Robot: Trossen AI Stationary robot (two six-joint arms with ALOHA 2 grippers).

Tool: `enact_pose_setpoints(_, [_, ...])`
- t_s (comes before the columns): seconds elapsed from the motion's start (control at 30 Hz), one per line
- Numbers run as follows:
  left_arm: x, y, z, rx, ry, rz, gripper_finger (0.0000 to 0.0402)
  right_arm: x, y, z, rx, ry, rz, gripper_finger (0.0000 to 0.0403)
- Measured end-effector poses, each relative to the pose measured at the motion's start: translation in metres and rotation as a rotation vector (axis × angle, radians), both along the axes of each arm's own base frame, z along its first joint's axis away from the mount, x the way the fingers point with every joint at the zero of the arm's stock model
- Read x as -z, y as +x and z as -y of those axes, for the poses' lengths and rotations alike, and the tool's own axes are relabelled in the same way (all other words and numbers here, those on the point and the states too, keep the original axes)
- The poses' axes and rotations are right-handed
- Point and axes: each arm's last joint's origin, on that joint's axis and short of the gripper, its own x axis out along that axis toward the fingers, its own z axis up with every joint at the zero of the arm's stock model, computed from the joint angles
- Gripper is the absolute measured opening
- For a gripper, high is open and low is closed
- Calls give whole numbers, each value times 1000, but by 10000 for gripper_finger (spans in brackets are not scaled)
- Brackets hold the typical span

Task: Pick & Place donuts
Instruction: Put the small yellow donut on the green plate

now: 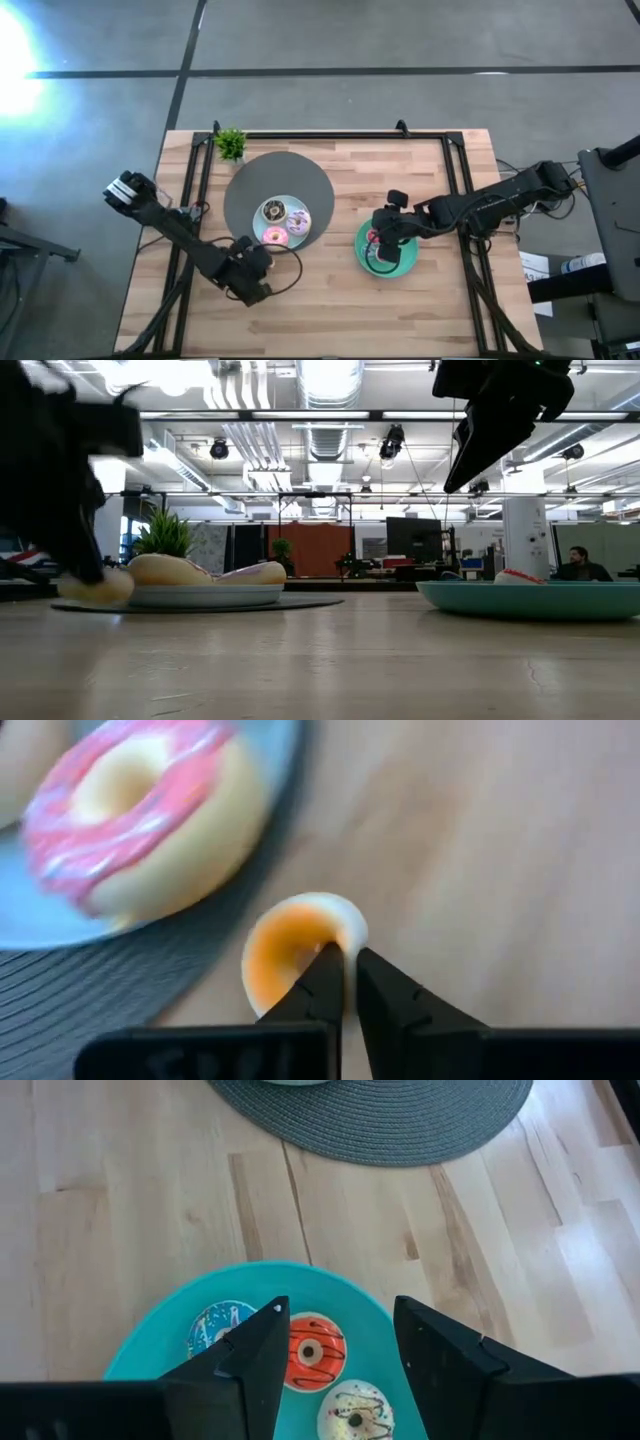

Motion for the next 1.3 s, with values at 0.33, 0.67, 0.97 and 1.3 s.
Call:
enact_pose_setpoints(0.33, [-96,26,5,294,-264,471,0,-12,23,-12,-365,-3,183,169])
enact_pose_setpoints(0.67, [-116,67,-52,337,-248,645,0,-36,59,-27,-532,-131,217,189])
enact_pose_setpoints(0.97, [-115,82,-69,352,-203,651,0,-49,79,-37,-517,-122,175,198])
enact_pose_setpoints(1.3, [-110,97,-79,323,-186,710,0,-51,84,-38,-497,-129,183,195])
